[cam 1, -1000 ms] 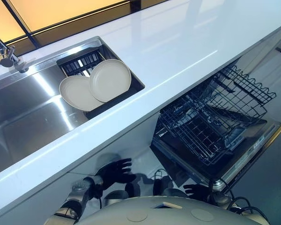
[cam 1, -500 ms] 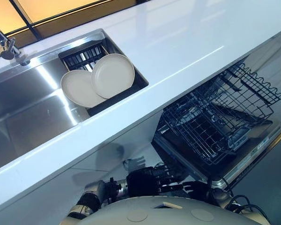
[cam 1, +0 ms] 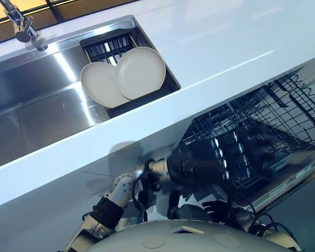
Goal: Pick up plates and place into dishwasher.
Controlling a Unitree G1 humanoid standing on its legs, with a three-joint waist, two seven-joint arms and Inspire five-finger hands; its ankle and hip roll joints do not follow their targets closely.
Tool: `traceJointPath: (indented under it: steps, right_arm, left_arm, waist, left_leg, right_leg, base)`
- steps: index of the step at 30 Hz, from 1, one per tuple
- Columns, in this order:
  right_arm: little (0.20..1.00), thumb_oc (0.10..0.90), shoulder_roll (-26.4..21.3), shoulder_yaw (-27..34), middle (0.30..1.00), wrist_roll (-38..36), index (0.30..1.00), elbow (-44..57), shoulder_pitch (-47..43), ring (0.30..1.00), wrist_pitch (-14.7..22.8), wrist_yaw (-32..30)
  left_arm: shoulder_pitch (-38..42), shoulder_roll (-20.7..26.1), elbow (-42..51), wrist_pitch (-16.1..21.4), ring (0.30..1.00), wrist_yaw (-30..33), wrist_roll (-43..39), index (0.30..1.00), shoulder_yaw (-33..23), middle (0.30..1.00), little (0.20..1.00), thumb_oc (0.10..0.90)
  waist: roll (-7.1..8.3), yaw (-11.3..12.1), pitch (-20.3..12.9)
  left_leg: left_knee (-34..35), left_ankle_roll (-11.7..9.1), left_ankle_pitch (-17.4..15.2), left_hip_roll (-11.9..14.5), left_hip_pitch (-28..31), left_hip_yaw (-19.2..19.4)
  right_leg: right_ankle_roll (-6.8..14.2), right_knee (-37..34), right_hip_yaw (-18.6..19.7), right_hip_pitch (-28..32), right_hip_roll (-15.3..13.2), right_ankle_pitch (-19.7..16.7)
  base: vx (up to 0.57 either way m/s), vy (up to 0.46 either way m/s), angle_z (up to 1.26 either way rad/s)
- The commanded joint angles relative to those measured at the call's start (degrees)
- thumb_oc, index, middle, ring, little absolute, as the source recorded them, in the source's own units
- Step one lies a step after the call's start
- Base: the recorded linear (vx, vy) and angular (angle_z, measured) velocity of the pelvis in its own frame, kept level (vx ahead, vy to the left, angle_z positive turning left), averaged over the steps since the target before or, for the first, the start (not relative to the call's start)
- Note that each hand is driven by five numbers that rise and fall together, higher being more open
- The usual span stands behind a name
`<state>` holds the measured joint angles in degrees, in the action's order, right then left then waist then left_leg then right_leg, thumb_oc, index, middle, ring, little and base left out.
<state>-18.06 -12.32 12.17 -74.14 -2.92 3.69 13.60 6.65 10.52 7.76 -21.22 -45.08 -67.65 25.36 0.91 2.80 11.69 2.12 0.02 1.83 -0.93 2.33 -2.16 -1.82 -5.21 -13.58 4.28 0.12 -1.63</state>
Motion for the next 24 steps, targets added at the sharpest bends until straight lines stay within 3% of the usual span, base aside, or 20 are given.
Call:
traceJointPath:
  steps: [1, 2, 3, 7, 15, 20, 24]
  right_arm:
    - [0.9, 0.8, 0.5, -0.68, 0.9, -4.72, 0.9, 0.84, -1.23, 0.9, 2.38, -2.19]
    - [0.9, 0.8, 0.4, -0.33, 0.9, -4.99, 0.9, 1.01, -0.35, 0.9, 2.85, -2.63]
    - [0.9, 0.8, 0.46, -0.01, 0.9, -5.12, 0.9, 0.88, 0.28, 0.9, 3.26, -3.01]
    - [0.9, 0.8, 0.7, 0.9, 0.9, -3.97, 0.9, -0.75, 2.08, 0.9, 4.55, -3.65]
    - [0.9, 0.8, -0.49, 0.95, 0.9, -0.84, 0.9, -1.53, 2.73, 0.9, 3.56, -3.13]
    - [0.9, 0.8, -1.41, 1.16, 0.9, 0.78, 0.9, -0.14, 3.56, 0.9, 2.54, -3.21]
    - [0.9, 0.8, -1.77, 1.68, 0.9, 1.17, 0.9, 0.39, 4.04, 0.9, 1.85, -3.71]
  left_arm:
    - [2.53, 3.63, 10.43, 30.63, 0.9, 11.2, 14.09, 0.9, -5.99, 0.9, 0.9, 0.8]
    - [3.17, 6.72, 11.16, 37.13, 0.9, 16.28, 20.45, 0.9, -8.9, 0.9, 0.9, 0.8]
    - [3.73, 8.72, 11.82, 39.43, 0.9, 19.91, 24.43, 0.9, -11.35, 0.9, 0.9, 0.8]
    - [5.6, 14.55, 12.3, 42.2, 0.9, 30.49, 41.02, 0.9, -20.41, 0.9, 0.9, 0.8]
    - [12.87, 24.67, 7.24, 34.69, 0.9, 45.06, 58.71, 0.9, -24.55, 0.9, 0.9, 0.8]
    - [18.79, 32.4, -1.53, 28.95, 0.9, 49.01, 59.82, 0.9, -25.57, 0.9, 0.9, 0.8]
    - [21.11, 35.15, -6.94, 26.75, 0.9, 49.52, 57.76, 0.9, -25.2, 0.9, 0.9, 0.8]
  waist:
    - [-1.64, 2.19, -1.67]
    - [-1.91, 2.43, -1.85]
    - [-2.1, 2.51, -2.27]
    - [-2.66, 2.64, -3.72]
    - [-3.81, 0.36, -5.89]
    - [-4.88, -2.14, -6.8]
    - [-5.32, -3.26, -7.01]
  left_leg:
    - [-2.59, -3.46, -2.83, 3.63, -3.6, 1.21]
    - [-2.54, -3.43, -2.71, 3.44, -3.68, 0.84]
    - [-2.52, -3.38, -2.54, 3.24, -3.96, 0.46]
    - [-2.32, -3.3, -2.52, 2.46, -3.35, -0.37]
    - [-0.04, -2.57, -2.64, 1.79, -0.18, 1.6]
    - [1.19, -1.71, -3.02, 1.12, 1.74, 4.03]
    - [1.13, -0.93, -3.73, 0.53, 2.61, 5.09]
  right_leg:
    - [1.74, 7.37, 0.31, -1.2, 1.75, 8.68]
    - [1.68, 7.28, 0.17, -1.06, 1.76, 8.85]
    - [1.66, 7.27, 0.04, -1.21, 1.75, 8.91]
    - [1.6, 7.55, 0.29, -0.74, 1.57, 9.64]
    - [2.43, 7.33, 1.54, 0.05, 0.46, 9.81]
    - [3.24, 7.37, 2.84, 0.02, -0.37, 9.48]
    - [3.87, 7.48, 3.84, 0.0, -0.82, 9.17]
  base:
    - [0.0, 0.018, 0.16]
    - [0.02, 0.033, 0.21]
    - [0.04, 0.046, 0.2]
    - [0.1, 0.092, 0.07]
    - [0.12, 0.148, -0.02]
    - [0.11, 0.179, -0.22]
    - [0.09, 0.138, -0.16]
